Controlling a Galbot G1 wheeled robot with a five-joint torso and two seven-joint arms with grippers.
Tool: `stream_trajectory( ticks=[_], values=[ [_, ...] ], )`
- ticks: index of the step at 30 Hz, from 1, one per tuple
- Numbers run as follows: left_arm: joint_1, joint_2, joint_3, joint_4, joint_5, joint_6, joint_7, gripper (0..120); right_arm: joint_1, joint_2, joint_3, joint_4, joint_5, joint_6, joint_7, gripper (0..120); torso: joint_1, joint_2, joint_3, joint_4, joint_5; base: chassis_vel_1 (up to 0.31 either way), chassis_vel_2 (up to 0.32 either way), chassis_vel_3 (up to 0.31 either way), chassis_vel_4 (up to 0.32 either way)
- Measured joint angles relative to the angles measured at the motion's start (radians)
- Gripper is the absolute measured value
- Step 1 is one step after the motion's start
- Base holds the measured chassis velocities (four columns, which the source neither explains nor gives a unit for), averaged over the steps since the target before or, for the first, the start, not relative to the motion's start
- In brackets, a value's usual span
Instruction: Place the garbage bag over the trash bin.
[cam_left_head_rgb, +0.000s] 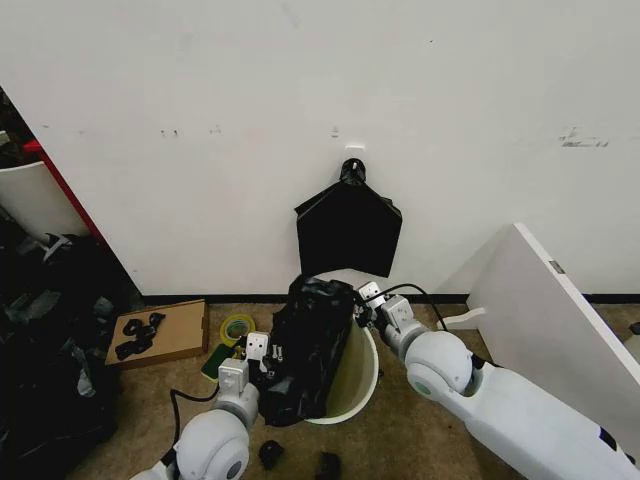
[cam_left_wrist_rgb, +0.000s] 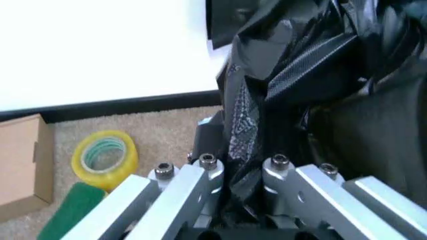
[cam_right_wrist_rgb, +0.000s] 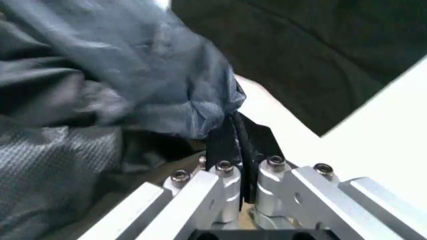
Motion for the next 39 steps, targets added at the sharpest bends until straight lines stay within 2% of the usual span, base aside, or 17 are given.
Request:
stream_trajectory(
  ticks=[10,14,21,24,26,29,33,35,37,39],
  values=[
    [0.015,0.010,-0.002,-0.011,0.035,-0.015,0.026,4,-0.015,-0.026,0.004,-0.032,0.001,-0.055,0.020,0,0.000,0.000,0.000,0.0000,-0.0001,0.000,0.000,0.000,0.000],
    [0.018,0.009,-0.004,-0.011,0.040,-0.031,0.038,4,-0.061,-0.043,0.015,-0.036,0.007,-0.080,0.002,0,0.000,0.000,0.000,-0.0001,-0.0001,0.000,0.000,0.000,0.000],
    [0.008,-0.011,-0.017,0.006,0.016,-0.036,0.024,4,-0.106,-0.045,0.064,0.011,0.080,-0.044,0.049,0,0.000,0.000,0.000,0.0002,0.0001,0.000,0.000,0.000,0.000],
    [-0.003,-0.026,-0.025,0.018,-0.015,-0.035,0.004,4,-0.118,-0.051,0.103,0.054,0.139,-0.030,0.090,11,0.000,0.000,0.000,0.0003,-0.0003,0.000,0.000,0.000,0.000],
    [-0.007,-0.031,-0.028,0.023,-0.023,-0.035,-0.006,4,-0.122,-0.053,0.114,0.062,0.149,-0.025,0.098,13,0.000,0.000,0.000,0.0001,-0.0001,0.000,0.000,0.000,0.000],
    [-0.021,-0.052,-0.036,0.040,-0.038,-0.035,-0.048,4,-0.134,-0.054,0.156,0.100,0.180,-0.017,0.151,26,0.000,0.000,0.000,0.0000,-0.0001,0.000,0.000,0.000,0.000],
    [-0.018,-0.083,-0.043,0.055,-0.024,-0.075,-0.098,4,-0.136,-0.061,0.184,0.233,0.314,-0.061,0.263,43,0.000,0.000,0.000,-0.0001,-0.0001,0.000,0.000,0.000,0.000],
    [-0.017,-0.084,-0.043,0.055,-0.023,-0.078,-0.098,4,-0.135,-0.062,0.183,0.242,0.324,-0.064,0.270,45,0.000,0.000,0.000,0.0000,0.0000,0.000,0.000,0.000,0.000],
    [-0.015,-0.097,-0.029,0.074,0.032,-0.136,-0.086,4,-0.119,-0.052,0.154,0.352,0.459,-0.097,0.382,56,0.000,0.000,0.000,0.0001,-0.0003,0.000,0.000,0.000,0.000],
    [-0.021,-0.120,0.003,0.100,0.107,-0.175,-0.076,4,-0.094,-0.008,0.112,0.426,0.585,-0.126,0.471,65,0.000,0.000,0.000,0.0003,-0.0003,0.000,0.000,0.000,0.000]
  ],
)
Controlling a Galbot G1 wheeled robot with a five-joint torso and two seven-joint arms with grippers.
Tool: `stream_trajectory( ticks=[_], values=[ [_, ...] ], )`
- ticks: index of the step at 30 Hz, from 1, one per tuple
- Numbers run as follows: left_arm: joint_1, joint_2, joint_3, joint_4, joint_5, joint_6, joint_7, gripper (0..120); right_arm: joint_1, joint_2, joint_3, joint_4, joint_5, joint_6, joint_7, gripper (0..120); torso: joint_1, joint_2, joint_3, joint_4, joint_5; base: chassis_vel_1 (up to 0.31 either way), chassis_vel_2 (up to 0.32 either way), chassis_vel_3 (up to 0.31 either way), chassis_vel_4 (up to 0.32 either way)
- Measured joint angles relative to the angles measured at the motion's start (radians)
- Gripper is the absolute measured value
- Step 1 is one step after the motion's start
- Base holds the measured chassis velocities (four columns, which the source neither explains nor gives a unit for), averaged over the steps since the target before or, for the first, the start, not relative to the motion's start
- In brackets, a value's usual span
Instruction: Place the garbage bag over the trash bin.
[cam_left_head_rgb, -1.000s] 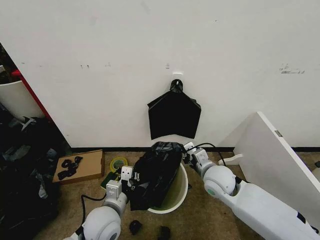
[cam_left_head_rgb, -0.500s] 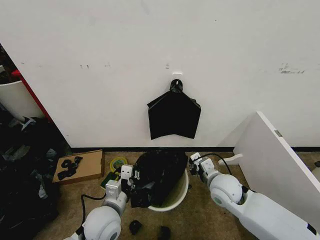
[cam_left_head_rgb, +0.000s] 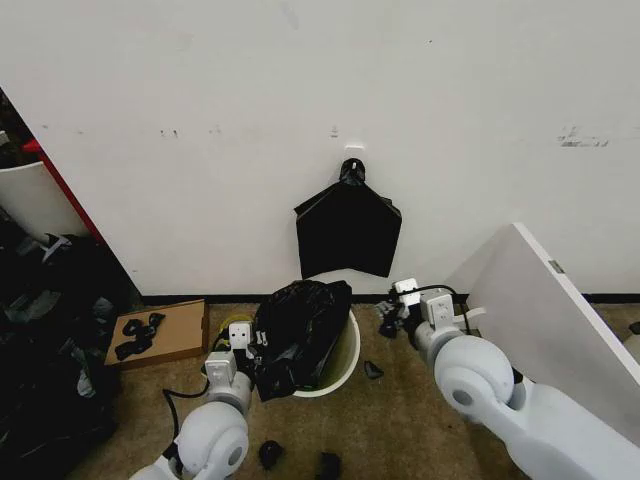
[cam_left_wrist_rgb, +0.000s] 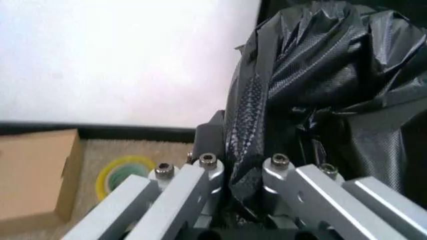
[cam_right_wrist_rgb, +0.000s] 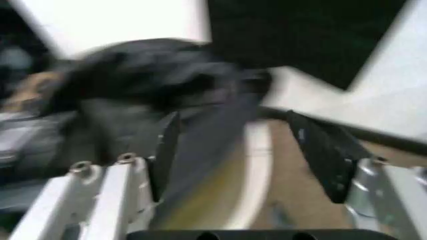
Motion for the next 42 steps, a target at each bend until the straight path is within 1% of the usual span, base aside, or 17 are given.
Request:
stream_trajectory(
  ticks=[2,3,5,6,8,10,14,16,20,25,26,27,29,32,34,36,42],
  values=[
    [-0.005,-0.012,0.022,0.013,0.040,-0.011,0.000,4,0.009,0.021,-0.022,-0.005,0.024,-0.012,0.019,73,0.000,0.000,0.000,0.0000,0.0000,0.000,0.000,0.000,0.000],
    [-0.005,-0.012,0.022,0.013,0.040,-0.011,0.000,4,0.009,0.021,-0.022,-0.005,0.024,-0.012,0.019,73,0.000,0.000,0.000,0.0000,0.0000,0.000,0.000,0.000,0.000],
    [-0.010,-0.014,0.043,0.024,0.073,-0.018,0.002,4,0.013,0.034,-0.036,-0.032,0.032,-0.014,0.027,81,0.000,0.000,0.000,-0.0002,0.0002,0.000,0.000,0.000,0.000],
    [-0.011,-0.014,0.048,0.026,0.080,-0.020,0.003,4,0.014,0.035,-0.037,-0.035,0.033,-0.014,0.027,81,0.000,0.000,0.000,-0.0003,0.0003,0.000,0.000,0.000,0.000],
    [-0.023,-0.009,0.071,0.042,0.118,-0.022,0.007,4,0.027,0.058,-0.047,-0.082,0.043,-0.016,0.030,94,0.000,0.000,0.000,-0.0002,0.0001,0.000,0.000,0.000,0.000],
    [-0.037,-0.008,0.085,0.052,0.136,-0.022,0.008,4,0.042,0.079,-0.061,-0.123,0.043,-0.019,0.037,98,0.000,0.000,0.000,-0.0002,0.0003,0.000,0.000,0.000,0.000],
    [-0.051,-0.012,0.098,0.059,0.150,-0.022,0.008,4,0.075,0.113,-0.088,-0.186,0.044,-0.023,0.070,98,0.000,0.000,0.000,-0.0001,0.0002,0.000,0.000,0.000,0.000],
    [-0.053,-0.014,0.100,0.060,0.163,-0.022,0.008,4,0.090,0.134,-0.099,-0.218,0.053,-0.024,0.094,94,0.000,0.000,0.000,-0.0001,0.0001,0.000,0.000,0.000,0.000],
    [-0.049,-0.010,0.099,0.060,0.177,-0.028,0.008,4,0.100,0.154,-0.112,-0.243,0.090,-0.025,0.132,91,0.000,0.000,0.000,-0.0001,0.0001,0.000,0.000,0.000,0.000],
    [-0.044,-0.008,0.094,0.057,0.184,-0.034,0.008,4,0.099,0.171,-0.140,-0.276,0.062,-0.026,0.189,72,0.000,0.000,0.000,-0.0001,0.0002,0.000,0.000,0.000,0.000],
    [-0.044,-0.008,0.094,0.057,0.184,-0.034,0.008,4,0.099,0.171,-0.140,-0.276,0.062,-0.026,0.189,72,0.000,0.000,0.000,-0.0001,0.0002,0.000,0.000,0.000,0.000],
    [-0.043,-0.008,0.093,0.054,0.184,-0.034,0.008,4,0.096,0.172,-0.144,-0.278,0.059,-0.026,0.197,68,0.000,0.000,0.000,-0.0002,0.0001,0.000,0.000,0.000,0.000],
    [-0.042,-0.008,0.093,0.051,0.184,-0.035,0.008,4,0.093,0.172,-0.146,-0.278,0.059,-0.026,0.201,61,0.000,0.000,0.000,-0.0002,0.0002,0.000,0.000,0.000,0.000],
    [-0.039,-0.007,0.090,0.048,0.184,-0.040,0.008,4,0.084,0.178,-0.142,-0.276,0.057,-0.026,0.207,46,0.000,0.000,0.000,-0.0003,0.0001,0.000,0.000,0.000,0.000],
    [-0.038,-0.005,0.088,0.047,0.183,-0.042,0.008,4,0.082,0.180,-0.140,-0.276,0.058,-0.026,0.207,43,0.000,0.000,0.000,-0.0002,0.0001,0.000,0.000,0.000,0.000],
    [-0.036,0.004,0.083,0.042,0.181,-0.048,0.009,4,0.079,0.185,-0.138,-0.281,0.058,-0.026,0.207,32,0.000,0.000,0.000,-0.0002,0.0002,0.000,0.000,0.000,0.000],
    [-0.028,0.009,0.078,0.033,0.180,-0.050,0.012,4,0.076,0.195,-0.139,-0.290,0.055,-0.026,0.204,13,0.000,0.000,0.000,-0.0002,0.0001,0.000,0.000,0.000,0.000]
  ],
)
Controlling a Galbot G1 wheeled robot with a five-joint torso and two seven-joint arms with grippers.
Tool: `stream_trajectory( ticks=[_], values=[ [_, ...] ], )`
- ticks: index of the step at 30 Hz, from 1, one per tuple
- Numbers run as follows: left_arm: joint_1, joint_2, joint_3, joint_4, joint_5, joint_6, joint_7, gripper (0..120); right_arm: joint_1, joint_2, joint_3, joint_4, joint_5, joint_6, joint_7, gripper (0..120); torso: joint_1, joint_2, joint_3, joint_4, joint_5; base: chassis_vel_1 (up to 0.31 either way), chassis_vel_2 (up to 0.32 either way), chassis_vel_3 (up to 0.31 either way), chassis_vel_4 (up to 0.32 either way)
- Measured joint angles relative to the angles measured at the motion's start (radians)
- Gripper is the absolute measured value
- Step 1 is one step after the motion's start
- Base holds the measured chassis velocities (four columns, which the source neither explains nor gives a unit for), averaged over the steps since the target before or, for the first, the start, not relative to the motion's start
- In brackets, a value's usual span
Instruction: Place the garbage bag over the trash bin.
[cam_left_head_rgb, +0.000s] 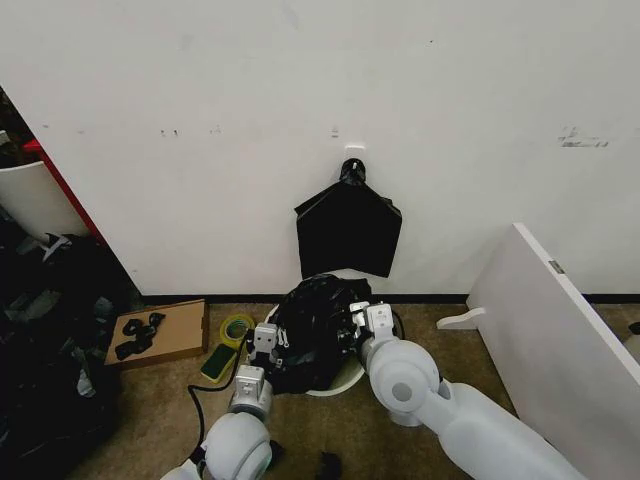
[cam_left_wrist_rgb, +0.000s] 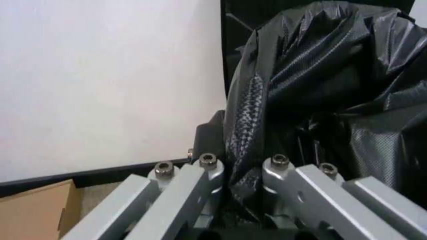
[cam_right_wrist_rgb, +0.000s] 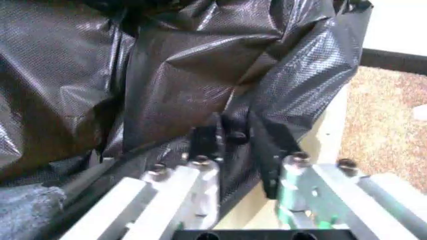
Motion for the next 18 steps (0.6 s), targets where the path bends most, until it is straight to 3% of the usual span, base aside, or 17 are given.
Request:
stream_trajectory(
  ticks=[3,18],
  values=[
    [0.004,-0.001,-0.004,0.000,0.000,-0.001,0.000,4,-0.003,0.001,0.000,0.000,-0.010,0.000,-0.002,0,0.000,0.000,0.000,0.0001,0.0000,0.000,0.000,0.000,0.000],
    [-0.006,-0.014,-0.033,0.005,-0.046,-0.002,-0.016,4,-0.068,-0.079,0.039,0.055,-0.078,0.028,-0.042,0,0.000,0.000,0.000,-0.0001,0.0000,0.000,0.000,0.000,0.000]
  ],
)
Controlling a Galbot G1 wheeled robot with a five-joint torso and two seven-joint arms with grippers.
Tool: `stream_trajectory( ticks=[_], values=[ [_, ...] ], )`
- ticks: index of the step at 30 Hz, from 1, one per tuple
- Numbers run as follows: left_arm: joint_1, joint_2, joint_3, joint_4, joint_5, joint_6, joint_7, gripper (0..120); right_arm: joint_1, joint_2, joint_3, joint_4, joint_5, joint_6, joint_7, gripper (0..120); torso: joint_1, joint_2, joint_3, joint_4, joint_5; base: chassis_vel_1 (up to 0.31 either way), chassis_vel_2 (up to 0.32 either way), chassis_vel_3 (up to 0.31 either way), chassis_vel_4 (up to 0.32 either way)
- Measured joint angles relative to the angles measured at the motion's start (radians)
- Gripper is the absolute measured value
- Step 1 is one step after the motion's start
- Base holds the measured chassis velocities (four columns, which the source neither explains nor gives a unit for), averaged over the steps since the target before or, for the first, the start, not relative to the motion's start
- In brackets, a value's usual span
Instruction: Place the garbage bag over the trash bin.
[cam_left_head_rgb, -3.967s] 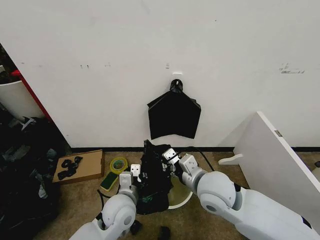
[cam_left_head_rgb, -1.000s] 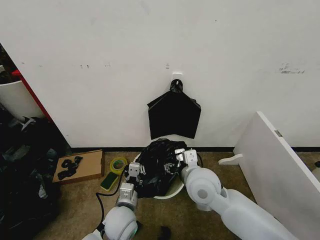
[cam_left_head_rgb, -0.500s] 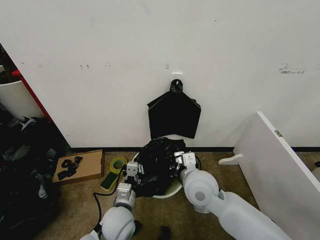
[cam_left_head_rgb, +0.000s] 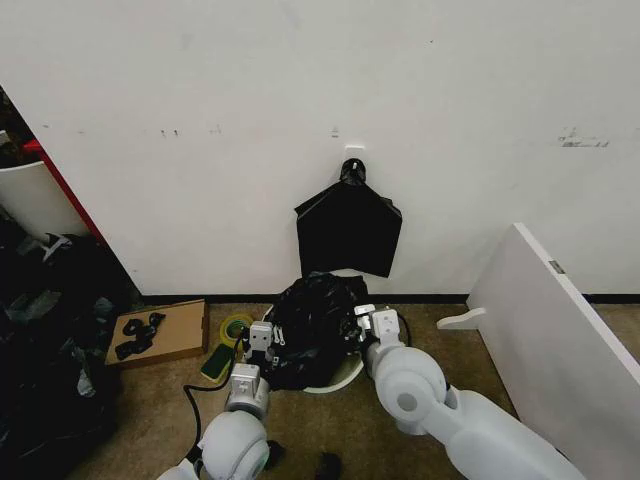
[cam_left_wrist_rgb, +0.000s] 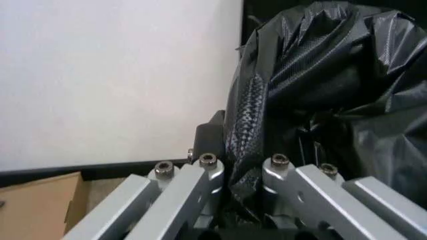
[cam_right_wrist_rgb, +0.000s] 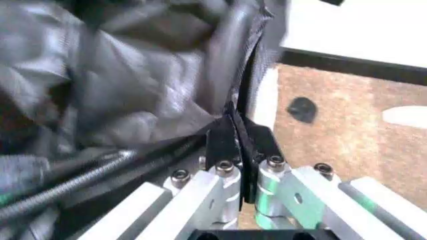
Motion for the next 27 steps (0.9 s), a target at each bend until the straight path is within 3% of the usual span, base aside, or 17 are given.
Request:
stream_trajectory(
  ticks=[8,27],
  values=[
    [0.026,-0.007,-0.068,-0.028,-0.050,-0.004,-0.019,4,-0.034,-0.060,0.006,-0.018,-0.045,-0.001,-0.032,0,0.000,0.000,0.000,0.0002,0.0000,0.000,0.000,0.000,0.000],
    [0.026,-0.022,-0.091,-0.065,-0.167,-0.017,-0.049,4,-0.157,-0.036,-0.001,-0.009,-0.134,0.014,-0.152,0,0.000,0.000,0.000,0.0000,0.0000,0.000,0.000,0.000,0.000]
  ],
)
